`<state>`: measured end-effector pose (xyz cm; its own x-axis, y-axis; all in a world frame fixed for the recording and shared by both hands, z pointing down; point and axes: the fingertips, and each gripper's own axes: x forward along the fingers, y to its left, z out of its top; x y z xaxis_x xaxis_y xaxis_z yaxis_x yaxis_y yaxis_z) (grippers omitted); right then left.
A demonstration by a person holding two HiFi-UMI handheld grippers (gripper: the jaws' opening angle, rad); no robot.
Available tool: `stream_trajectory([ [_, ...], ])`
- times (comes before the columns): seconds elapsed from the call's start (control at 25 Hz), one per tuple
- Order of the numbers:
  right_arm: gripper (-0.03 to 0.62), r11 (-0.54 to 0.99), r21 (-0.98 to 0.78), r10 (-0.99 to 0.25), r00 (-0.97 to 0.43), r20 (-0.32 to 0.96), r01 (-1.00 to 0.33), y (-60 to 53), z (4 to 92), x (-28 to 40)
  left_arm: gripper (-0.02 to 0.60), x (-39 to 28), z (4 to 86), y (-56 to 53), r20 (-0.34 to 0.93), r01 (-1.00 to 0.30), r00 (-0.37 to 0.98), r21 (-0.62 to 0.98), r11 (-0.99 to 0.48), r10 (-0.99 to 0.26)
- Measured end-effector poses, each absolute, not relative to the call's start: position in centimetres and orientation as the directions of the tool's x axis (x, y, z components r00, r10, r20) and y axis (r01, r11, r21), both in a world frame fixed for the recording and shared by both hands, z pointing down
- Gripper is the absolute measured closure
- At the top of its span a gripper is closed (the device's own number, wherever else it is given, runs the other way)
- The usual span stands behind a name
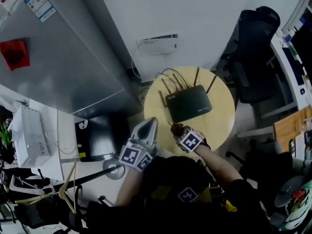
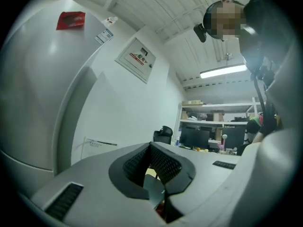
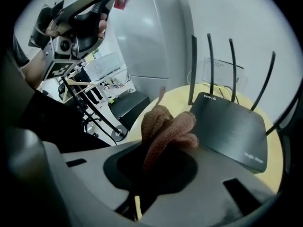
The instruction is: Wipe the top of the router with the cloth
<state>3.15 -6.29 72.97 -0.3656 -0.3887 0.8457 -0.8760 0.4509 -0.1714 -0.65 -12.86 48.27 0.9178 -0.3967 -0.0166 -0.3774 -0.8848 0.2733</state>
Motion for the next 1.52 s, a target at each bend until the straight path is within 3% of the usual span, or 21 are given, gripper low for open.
stream_trajectory([
  [0.36, 0.533, 0.362, -0.099, -0.412, -0.254, 0.875, -0.927, -15.2, 74.7, -0.4, 0.59, -2.9, 49.8, -19.3, 0.046, -0.192, 0.981, 0.257, -0.947, -0.186],
  [0.68, 0.533, -0.146, -0.142, -0.454, -0.061, 0.889, -0.979, -20.9, 77.2, 4.5, 0.591, -6.1, 50.6, -23.2, 0.079, -0.167, 0.986, 0.28, -0.945, -0.15],
  [0.84, 0.533, -0.443, -0.26, -0.403, -0.069, 0.913, -0.858, -19.6, 79.0, 5.0, 0.591, -6.5, 51.2, -23.8, 0.08, -0.146, 0.989, 0.29, -0.946, -0.128],
  [1.0, 0.534, -0.629, -0.332, -0.428, -0.044, 0.903, -0.703, -18.9, 79.4, 5.6, 0.59, -6.1, 50.9, -24.1, 0.072, -0.121, 0.992, 0.305, -0.945, -0.104],
  [1.24, 0.533, -0.724, -0.347, -0.429, -0.005, 0.903, -0.596, -17.5, 79.6, 5.7, 0.59, -5.6, 51.4, -23.7, 0.078, -0.08, 0.995, 0.33, -0.941, -0.057],
  [1.52, 0.534, -0.714, -0.344, -0.422, -0.017, 0.906, -0.61, -16.5, 79.6, 5.5, 0.591, -4.7, 51.7, -22.8, 0.073, -0.05, 0.997, 0.345, -0.937, -0.026],
])
